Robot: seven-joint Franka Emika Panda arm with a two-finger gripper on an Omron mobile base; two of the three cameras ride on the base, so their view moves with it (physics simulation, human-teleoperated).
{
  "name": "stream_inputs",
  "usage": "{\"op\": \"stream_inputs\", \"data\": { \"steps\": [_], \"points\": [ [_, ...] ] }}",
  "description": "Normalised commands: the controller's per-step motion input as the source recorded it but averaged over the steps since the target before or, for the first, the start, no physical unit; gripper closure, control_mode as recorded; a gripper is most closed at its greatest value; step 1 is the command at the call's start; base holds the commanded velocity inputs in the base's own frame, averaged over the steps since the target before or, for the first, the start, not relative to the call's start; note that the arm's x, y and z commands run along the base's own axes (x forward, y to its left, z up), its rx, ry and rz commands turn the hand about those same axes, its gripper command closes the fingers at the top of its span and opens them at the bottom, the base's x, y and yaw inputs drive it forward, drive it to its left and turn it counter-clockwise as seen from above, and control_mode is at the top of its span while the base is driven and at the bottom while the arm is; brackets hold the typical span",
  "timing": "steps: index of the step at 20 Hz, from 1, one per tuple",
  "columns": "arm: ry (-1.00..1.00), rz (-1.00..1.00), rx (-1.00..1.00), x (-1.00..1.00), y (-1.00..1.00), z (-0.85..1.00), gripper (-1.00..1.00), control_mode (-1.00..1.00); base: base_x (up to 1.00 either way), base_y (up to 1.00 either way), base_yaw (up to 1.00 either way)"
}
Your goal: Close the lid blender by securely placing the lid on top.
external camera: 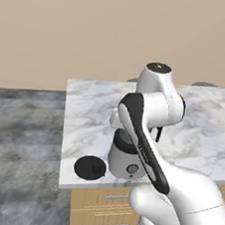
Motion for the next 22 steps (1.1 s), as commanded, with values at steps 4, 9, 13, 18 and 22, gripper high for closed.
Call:
{"op": "stream_inputs", "data": {
  "steps": [4, 9, 13, 18, 22],
  "points": [
    [0.12, 0.0, -0.1, -0.22, 1.0, -0.27, -1.0, -1.0, 0.0, 0.0, 0.0],
    [0.04, 0.0, -0.01, 0.0, 0.15, -0.25, -1.0, -1.0, 0.0, 0.0, 0.0],
    [0.04, 0.0, 0.0, 0.0, 0.0, -0.21, -1.0, -1.0, 0.0, 0.0, 0.0],
    [0.06, 0.0, -0.02, 0.0, 0.11, -0.29, -1.0, -1.0, 0.0, 0.0, 0.0],
    [0.01, 0.0, -0.03, 0.0, 0.17, -0.45, -1.0, -1.0, 0.0, 0.0, 0.0]
  ]
}}
